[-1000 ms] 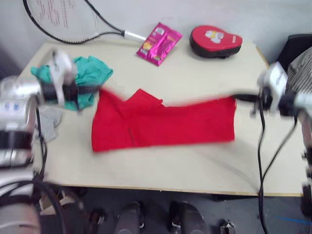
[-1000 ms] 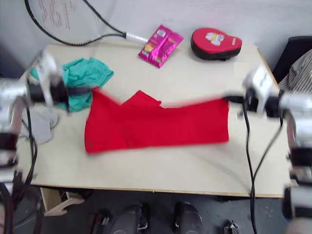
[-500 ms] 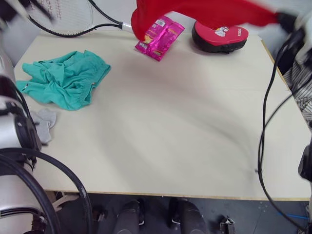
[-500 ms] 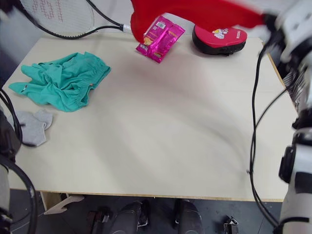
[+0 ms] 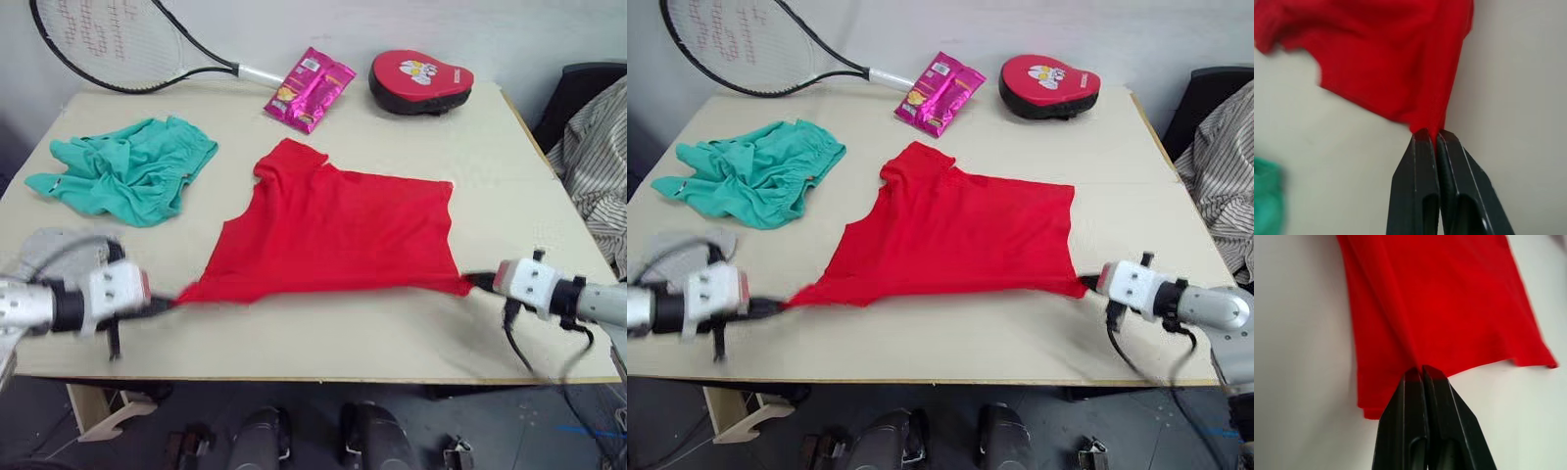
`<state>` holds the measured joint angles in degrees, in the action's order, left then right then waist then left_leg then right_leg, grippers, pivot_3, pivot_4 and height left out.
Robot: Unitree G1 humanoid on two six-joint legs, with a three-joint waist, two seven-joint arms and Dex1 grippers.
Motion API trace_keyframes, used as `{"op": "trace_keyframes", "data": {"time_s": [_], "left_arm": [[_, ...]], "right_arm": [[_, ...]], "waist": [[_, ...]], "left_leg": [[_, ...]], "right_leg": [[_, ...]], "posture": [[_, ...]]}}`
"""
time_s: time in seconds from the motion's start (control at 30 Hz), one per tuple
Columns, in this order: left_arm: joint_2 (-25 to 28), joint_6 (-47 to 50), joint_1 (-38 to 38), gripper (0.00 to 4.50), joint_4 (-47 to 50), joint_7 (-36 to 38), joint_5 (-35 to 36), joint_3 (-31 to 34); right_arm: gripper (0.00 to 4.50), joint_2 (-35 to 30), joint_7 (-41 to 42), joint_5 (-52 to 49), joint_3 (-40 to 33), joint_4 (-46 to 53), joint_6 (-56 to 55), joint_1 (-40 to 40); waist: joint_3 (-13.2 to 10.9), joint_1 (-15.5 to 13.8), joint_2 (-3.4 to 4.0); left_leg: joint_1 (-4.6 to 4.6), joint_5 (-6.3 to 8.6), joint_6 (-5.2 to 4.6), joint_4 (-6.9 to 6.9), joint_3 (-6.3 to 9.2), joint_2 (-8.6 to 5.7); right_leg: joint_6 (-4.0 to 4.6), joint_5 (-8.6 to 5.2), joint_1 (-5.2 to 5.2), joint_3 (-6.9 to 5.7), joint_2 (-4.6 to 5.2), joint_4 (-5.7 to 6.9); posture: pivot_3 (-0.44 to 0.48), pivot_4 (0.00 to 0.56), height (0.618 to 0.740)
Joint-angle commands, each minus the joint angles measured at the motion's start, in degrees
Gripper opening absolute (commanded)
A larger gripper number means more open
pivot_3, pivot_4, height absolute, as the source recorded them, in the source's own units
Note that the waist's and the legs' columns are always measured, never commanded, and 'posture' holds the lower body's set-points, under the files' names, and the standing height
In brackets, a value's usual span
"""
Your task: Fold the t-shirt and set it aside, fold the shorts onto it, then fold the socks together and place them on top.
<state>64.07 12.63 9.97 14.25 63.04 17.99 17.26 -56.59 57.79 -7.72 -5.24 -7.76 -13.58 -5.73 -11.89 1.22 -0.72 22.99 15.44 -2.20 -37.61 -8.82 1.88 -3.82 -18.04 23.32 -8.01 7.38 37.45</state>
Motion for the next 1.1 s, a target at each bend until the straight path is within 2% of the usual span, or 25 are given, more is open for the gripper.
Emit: {"op": "trace_keyframes", "data": {"time_s": [0.03,0.13,0.27,0.33,0.43,0.53,0.6,0.7,0.73,0.8,0.83,0.93,1.03,1.1], "left_arm": [[0.7,7.3,4.3,0.02,5.8,0.5,1.6,5.0],[-0.5,12.2,5.7,0.02,8.7,0.8,4.8,6.5],[1.8,17.1,8.6,0.02,10.3,5.2,6.9,7.5],[2.1,17.4,6.6,0.02,9.2,5.8,7.7,7.0],[1.0,14.4,-0.8,0.02,5.1,4.3,6.7,4.0],[-0.2,14.2,-13.4,0.02,-0.9,4.4,7.1,-1.5],[-2.5,11.3,-23.0,0.02,-6.8,2.9,4.5,-5.4],[-7.4,4.2,-40.4,0.02,-20.1,-3.3,-3.4,-11.1],[-9.2,1.7,-46.4,0.02,-25.3,-6.7,-6.3,-12.4],[-13.1,-6.4,-60.5,0.02,-38.8,-19.2,-13.3,-13.6],[-14.5,-14.2,-69.0,0.02,-46.3,-29.1,-17.1,-13.2],[-14.9,-29.4,-82.9,0.02,-60.2,-45.8,-23.3,-12.8],[-12.0,-41.5,-95.0,0.02,-67.4,-55.5,-27.0,-12.7],[-11.8,-47.8,-98.2,0.02,-69.3,-51.0,-25.9,-13.4]], "right_arm": [[0.00,-2.0,1.8,-1.3,-2.5,2.5,2.2,2.6],[0.00,-3.5,3.5,-0.6,-2.1,4.3,3.6,6.4],[0.00,-5.4,7.0,-3.0,-1.9,9.2,10.0,11.9],[0.00,-5.6,7.7,-5.2,-2.5,11.1,13.3,11.4],[0.00,-5.0,7.6,-7.5,-3.1,12.3,17.2,8.2],[0.00,-4.1,6.9,-7.3,-2.6,9.6,17.9,-0.2],[0.00,-1.6,3.8,-6.1,-2.5,5.5,16.2,-7.8],[0.00,3.1,-5.5,-1.4,-2.3,-4.2,11.8,-22.8],[0.00,4.4,-8.1,-0.3,-2.5,-7.6,11.0,-27.7],[0.00,6.3,-16.2,3.8,-2.5,-16.0,7.2,-38.5],[0.00,7.0,-21.5,6.1,-2.7,-20.6,4.4,-45.0],[0.00,7.4,-31.1,10.6,-2.6,-29.1,-3.0,-55.7],[0.00,6.1,-37.8,13.6,-2.6,-33.9,-8.9,-64.2],[0.00,5.0,-38.4,14.8,-1.9,-35.1,-12.5,-64.5]], "waist": [[0.0,-0.1,-0.03],[0.0,-0.5,-0.03],[0.1,-0.9,-0.07],[0.2,-1.0,-0.17],[0.2,-1.2,-0.17],[0.2,-1.1,-0.11],[0.2,-1.1,-0.09],[0.2,-0.9,-0.11],[0.2,-0.9,-0.12],[0.1,-1.0,-0.19],[0.0,-0.9,-0.26],[0.0,-0.8,-0.37],[0.0,0.0,-0.39],[0.0,0.4,-0.39]], "left_leg": [[0.08,0.00,0.00,0.00,0.01,0.01],[0.09,0.00,0.02,0.00,0.01,0.00],[0.05,0.07,0.07,0.05,0.01,0.01],[0.05,0.08,0.08,0.07,0.01,0.02],[0.06,0.10,0.10,0.03,0.02,0.03],[0.07,0.24,0.28,0.02,0.02,0.01],[0.13,0.08,0.09,0.00,0.00,0.00],[0.15,-0.05,0.12,-0.08,-0.07,-0.01],[0.26,-0.09,0.10,-0.14,-0.09,-0.03],[0.21,-0.14,0.11,-0.17,-0.21,-0.04],[0.36,-0.19,0.06,-0.28,-0.23,-0.03],[0.93,-0.26,0.01,-0.31,-0.25,-0.06],[1.34,-0.10,-0.22,-0.27,-0.43,-0.17],[1.47,0.02,-0.33,-0.19,-0.48,-0.20]], "right_leg": [[0.00,0.00,0.06,0.00,0.00,0.00],[0.00,0.00,0.08,0.02,0.03,-0.01],[0.04,-0.02,0.06,0.01,0.02,-0.05],[0.08,-0.04,0.07,-0.03,0.01,-0.07],[0.09,-0.04,0.07,-0.05,0.02,-0.07],[0.12,0.01,0.08,-0.04,0.04,-0.05],[0.13,0.03,0.17,-0.05,0.03,0.00],[0.13,0.03,0.18,-0.13,-0.03,0.09],[0.12,0.03,0.30,-0.13,-0.02,0.18],[0.12,0.02,0.30,-0.10,0.01,0.26],[0.11,0.03,0.40,-0.12,-0.02,0.29],[-0.02,0.12,0.88,-0.12,0.08,0.43],[-0.07,0.11,1.26,-0.18,0.11,0.31],[-0.11,0.10,1.35,-0.40,0.13,0.18]], "posture": [[0.000,0.150,0.740],[0.000,0.150,0.740],[0.000,0.150,0.740],[0.000,0.150,0.740],[0.000,0.150,0.740],[0.000,0.150,0.740],[0.000,0.150,0.740],[0.000,0.150,0.740],[0.000,0.150,0.740],[0.000,0.150,0.740],[0.000,0.150,0.740],[0.000,0.150,0.740],[0.000,0.150,0.740],[0.000,0.150,0.740]]}}
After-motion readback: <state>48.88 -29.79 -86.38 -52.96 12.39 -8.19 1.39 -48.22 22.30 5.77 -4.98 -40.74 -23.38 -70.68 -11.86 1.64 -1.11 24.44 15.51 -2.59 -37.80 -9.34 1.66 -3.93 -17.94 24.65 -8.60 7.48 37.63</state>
